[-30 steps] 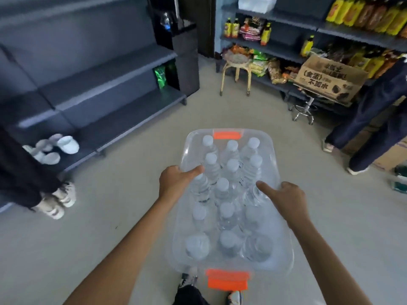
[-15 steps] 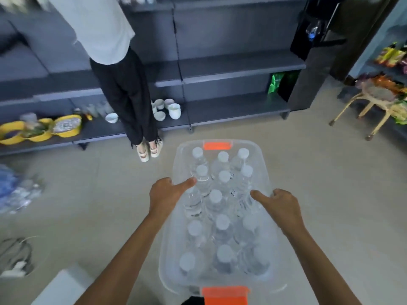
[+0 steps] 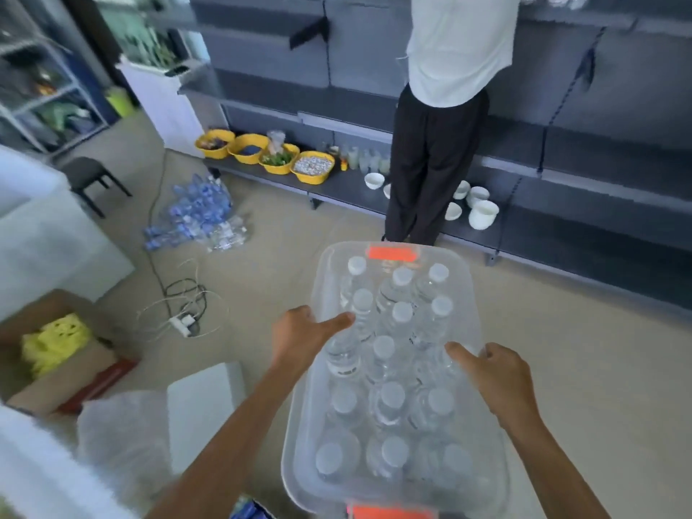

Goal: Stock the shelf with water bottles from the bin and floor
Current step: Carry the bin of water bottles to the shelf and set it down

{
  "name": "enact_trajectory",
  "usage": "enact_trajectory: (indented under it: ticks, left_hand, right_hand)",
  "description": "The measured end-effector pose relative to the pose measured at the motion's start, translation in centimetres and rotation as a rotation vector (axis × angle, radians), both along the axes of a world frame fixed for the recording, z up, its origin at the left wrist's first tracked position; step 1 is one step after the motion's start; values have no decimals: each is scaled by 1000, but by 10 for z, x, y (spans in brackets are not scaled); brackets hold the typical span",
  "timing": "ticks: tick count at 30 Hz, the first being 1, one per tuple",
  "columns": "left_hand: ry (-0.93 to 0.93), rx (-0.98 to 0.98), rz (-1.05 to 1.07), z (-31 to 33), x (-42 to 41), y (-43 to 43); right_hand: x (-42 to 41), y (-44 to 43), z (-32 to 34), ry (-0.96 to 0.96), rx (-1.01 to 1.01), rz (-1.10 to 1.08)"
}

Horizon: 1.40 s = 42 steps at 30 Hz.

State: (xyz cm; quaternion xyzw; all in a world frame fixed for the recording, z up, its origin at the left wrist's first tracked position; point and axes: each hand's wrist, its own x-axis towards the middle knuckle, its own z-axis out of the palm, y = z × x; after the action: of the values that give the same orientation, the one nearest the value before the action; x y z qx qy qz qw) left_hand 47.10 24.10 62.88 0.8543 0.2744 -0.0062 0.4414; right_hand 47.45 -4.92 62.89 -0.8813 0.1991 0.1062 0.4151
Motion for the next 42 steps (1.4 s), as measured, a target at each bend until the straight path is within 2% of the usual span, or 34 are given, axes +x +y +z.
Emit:
enact_trajectory:
  ticks: [8,11,14,18,23,27,31,35,42]
  left_hand:
    - [42,73,304,-11,68,93]
    - [14,40,414,-12,102,127]
    - [13,56,503,-12,133,159]
    - [-4,71,590,-10,187,213]
    - [-36,3,585,-28,269,302]
    - [2,-7,522,-38,339,375]
    - [83,36,454,-37,410,443]
    - [70,36,427,-31,483,506]
    - [112,42,382,-58,616,599]
  right_hand:
    - [160,109,-15,33,-17,325]
    - [220,156,-14,18,25,407]
    - [278,202,-11,15,-29,532]
    - [354,273,-4,-33,-50,592]
    - [439,358,-16,-23,-67,618]
    - [499,422,-28,22,-53,553]
    - [562,478,-29,45,-7,520]
    - [629,537,-26,21,10,488]
    - [770,634,-48,29,-11,535]
